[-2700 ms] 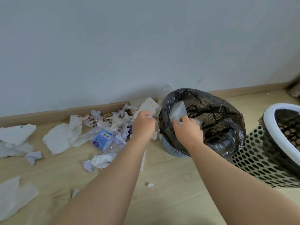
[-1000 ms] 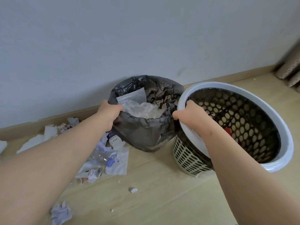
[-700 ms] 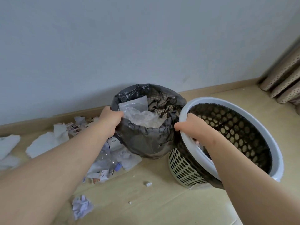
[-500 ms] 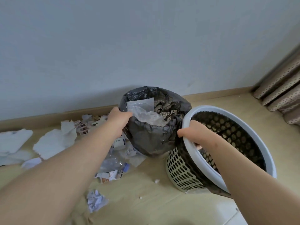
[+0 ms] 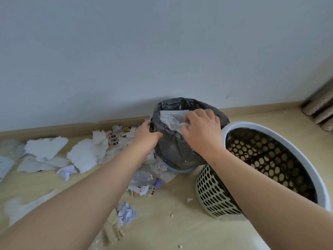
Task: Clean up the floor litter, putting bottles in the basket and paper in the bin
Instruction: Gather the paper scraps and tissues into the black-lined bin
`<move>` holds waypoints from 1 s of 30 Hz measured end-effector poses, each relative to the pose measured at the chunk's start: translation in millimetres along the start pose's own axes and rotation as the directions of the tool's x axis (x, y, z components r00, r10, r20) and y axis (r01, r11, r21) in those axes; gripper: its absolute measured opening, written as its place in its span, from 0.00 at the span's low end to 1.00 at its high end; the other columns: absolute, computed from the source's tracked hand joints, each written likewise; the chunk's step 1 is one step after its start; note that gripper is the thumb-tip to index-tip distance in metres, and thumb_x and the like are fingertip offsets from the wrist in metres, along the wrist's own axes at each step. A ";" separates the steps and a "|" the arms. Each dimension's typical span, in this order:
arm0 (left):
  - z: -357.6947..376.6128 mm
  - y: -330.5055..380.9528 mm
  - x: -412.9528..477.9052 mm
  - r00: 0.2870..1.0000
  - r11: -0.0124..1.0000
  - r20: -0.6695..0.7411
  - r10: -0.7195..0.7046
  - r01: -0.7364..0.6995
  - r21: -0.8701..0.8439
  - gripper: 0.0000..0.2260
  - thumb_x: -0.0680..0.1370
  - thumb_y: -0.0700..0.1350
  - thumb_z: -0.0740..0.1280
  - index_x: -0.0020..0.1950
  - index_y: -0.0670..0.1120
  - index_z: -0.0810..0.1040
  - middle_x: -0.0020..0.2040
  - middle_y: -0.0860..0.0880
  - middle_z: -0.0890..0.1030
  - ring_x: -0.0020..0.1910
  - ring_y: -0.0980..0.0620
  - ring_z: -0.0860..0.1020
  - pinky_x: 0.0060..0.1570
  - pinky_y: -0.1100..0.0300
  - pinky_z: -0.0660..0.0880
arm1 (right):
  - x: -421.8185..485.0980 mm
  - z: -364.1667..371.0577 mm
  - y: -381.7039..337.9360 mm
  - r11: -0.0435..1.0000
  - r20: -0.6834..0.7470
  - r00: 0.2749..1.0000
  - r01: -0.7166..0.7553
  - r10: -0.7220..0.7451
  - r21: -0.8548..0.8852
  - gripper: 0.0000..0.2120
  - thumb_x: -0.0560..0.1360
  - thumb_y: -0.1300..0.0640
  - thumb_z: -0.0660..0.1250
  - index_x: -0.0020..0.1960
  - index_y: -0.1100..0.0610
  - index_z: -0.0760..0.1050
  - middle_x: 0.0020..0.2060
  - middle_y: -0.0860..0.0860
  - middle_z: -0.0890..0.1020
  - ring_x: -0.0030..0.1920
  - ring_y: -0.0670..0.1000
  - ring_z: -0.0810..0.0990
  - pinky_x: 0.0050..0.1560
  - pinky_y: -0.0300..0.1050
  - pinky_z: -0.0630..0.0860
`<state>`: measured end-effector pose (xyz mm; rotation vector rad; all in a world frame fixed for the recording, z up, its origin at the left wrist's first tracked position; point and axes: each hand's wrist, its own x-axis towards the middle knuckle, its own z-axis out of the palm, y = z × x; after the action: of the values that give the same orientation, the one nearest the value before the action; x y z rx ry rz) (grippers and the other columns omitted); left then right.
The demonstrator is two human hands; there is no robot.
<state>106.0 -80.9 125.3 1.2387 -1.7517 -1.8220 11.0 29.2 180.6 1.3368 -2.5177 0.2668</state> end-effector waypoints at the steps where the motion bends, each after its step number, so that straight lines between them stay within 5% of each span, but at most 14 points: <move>1: -3.8 -2.8 -1.5 0.996 0.997 -0.084 0.027 -0.021 0.074 0.25 0.77 0.40 0.65 0.73 0.46 0.63 0.67 0.48 0.70 0.63 0.45 0.72 0.55 0.58 0.69 | -2.9 8.1 -10.3 0.992 -0.039 0.991 0.127 -0.126 0.005 0.08 0.72 0.57 0.62 0.47 0.57 0.78 0.45 0.52 0.80 0.50 0.58 0.75 0.49 0.49 0.69; 4: -28.3 -21.1 -7.2 0.962 0.984 -0.267 0.060 -0.011 0.179 0.19 0.76 0.40 0.63 0.67 0.45 0.69 0.66 0.44 0.72 0.56 0.47 0.74 0.53 0.58 0.69 | -17.6 36.3 -46.0 0.887 -0.088 0.894 0.447 -0.439 0.116 0.06 0.67 0.60 0.60 0.35 0.58 0.76 0.32 0.52 0.77 0.35 0.57 0.74 0.34 0.45 0.68; 7: -63.7 -56.8 -19.3 0.943 0.947 -0.330 0.047 0.063 0.315 0.15 0.77 0.39 0.61 0.63 0.46 0.73 0.62 0.47 0.75 0.58 0.47 0.74 0.51 0.58 0.68 | -31.9 66.6 -79.0 0.785 0.026 0.805 0.571 -0.593 0.239 0.09 0.67 0.60 0.57 0.37 0.58 0.76 0.30 0.53 0.76 0.31 0.56 0.74 0.30 0.40 0.67; 9: -85.7 -86.7 -31.3 0.944 0.890 -0.326 0.041 0.114 0.441 0.13 0.78 0.39 0.61 0.62 0.46 0.75 0.61 0.47 0.77 0.58 0.47 0.75 0.52 0.57 0.70 | -42.2 88.4 -92.9 0.826 0.326 0.762 0.480 -0.559 0.295 0.10 0.74 0.60 0.56 0.49 0.59 0.75 0.42 0.55 0.78 0.42 0.57 0.77 0.35 0.43 0.70; 11: -100.4 -118.6 -39.7 0.965 0.821 -0.263 0.013 0.140 0.554 0.13 0.78 0.39 0.61 0.61 0.45 0.75 0.60 0.46 0.77 0.57 0.47 0.75 0.53 0.57 0.71 | -50.0 112.2 -94.4 0.887 0.632 0.625 0.368 -0.459 0.280 0.13 0.78 0.55 0.57 0.61 0.57 0.71 0.56 0.55 0.76 0.54 0.57 0.75 0.44 0.45 0.70; 14: -108.0 -156.2 -52.5 0.996 0.673 -0.067 -0.052 0.085 0.735 0.13 0.78 0.41 0.62 0.62 0.48 0.74 0.60 0.47 0.74 0.58 0.48 0.73 0.55 0.58 0.70 | -65.8 133.1 -87.9 0.903 0.763 0.494 0.326 -0.416 0.281 0.17 0.79 0.52 0.58 0.66 0.53 0.68 0.64 0.55 0.72 0.62 0.58 0.72 0.56 0.50 0.72; 21: -117.2 -196.9 -88.4 0.988 0.494 0.101 -0.120 -0.029 0.869 0.22 0.75 0.51 0.65 0.69 0.54 0.67 0.67 0.52 0.65 0.65 0.49 0.67 0.61 0.56 0.69 | -109.6 157.0 -81.3 0.879 0.767 0.452 0.366 -0.455 0.306 0.19 0.80 0.49 0.57 0.69 0.52 0.64 0.64 0.53 0.69 0.62 0.57 0.72 0.54 0.50 0.71; 25: -127.0 -209.0 -102.0 0.922 0.422 0.145 -0.358 0.021 0.906 0.44 0.67 0.62 0.71 0.76 0.58 0.50 0.77 0.51 0.43 0.75 0.44 0.49 0.68 0.44 0.62 | -120.2 156.5 -98.2 0.842 0.747 0.412 0.388 -0.521 0.374 0.20 0.79 0.48 0.57 0.70 0.51 0.63 0.65 0.53 0.68 0.63 0.57 0.70 0.54 0.50 0.71; 27: -130.0 -221.5 -112.0 0.901 0.353 0.090 -0.424 0.073 0.933 0.53 0.62 0.66 0.72 0.75 0.60 0.40 0.77 0.52 0.35 0.76 0.44 0.43 0.68 0.40 0.61 | -116.6 155.9 -104.8 0.826 0.739 0.398 0.411 -0.544 0.386 0.21 0.79 0.48 0.58 0.70 0.51 0.62 0.65 0.53 0.68 0.63 0.57 0.69 0.54 0.51 0.71; 30: -129.9 -243.7 -134.2 0.898 0.314 -0.120 -0.424 0.270 0.910 0.53 0.64 0.62 0.73 0.75 0.61 0.38 0.77 0.49 0.39 0.75 0.41 0.53 0.63 0.46 0.67 | -109.4 157.1 -115.1 0.845 0.736 0.438 0.405 -0.516 0.351 0.20 0.79 0.48 0.57 0.70 0.52 0.63 0.66 0.53 0.68 0.62 0.58 0.70 0.52 0.51 0.70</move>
<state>359.9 -18.0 -35.5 2.0423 -2.9591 -0.9589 140.5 5.2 0.2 2.6252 -2.5862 -0.4523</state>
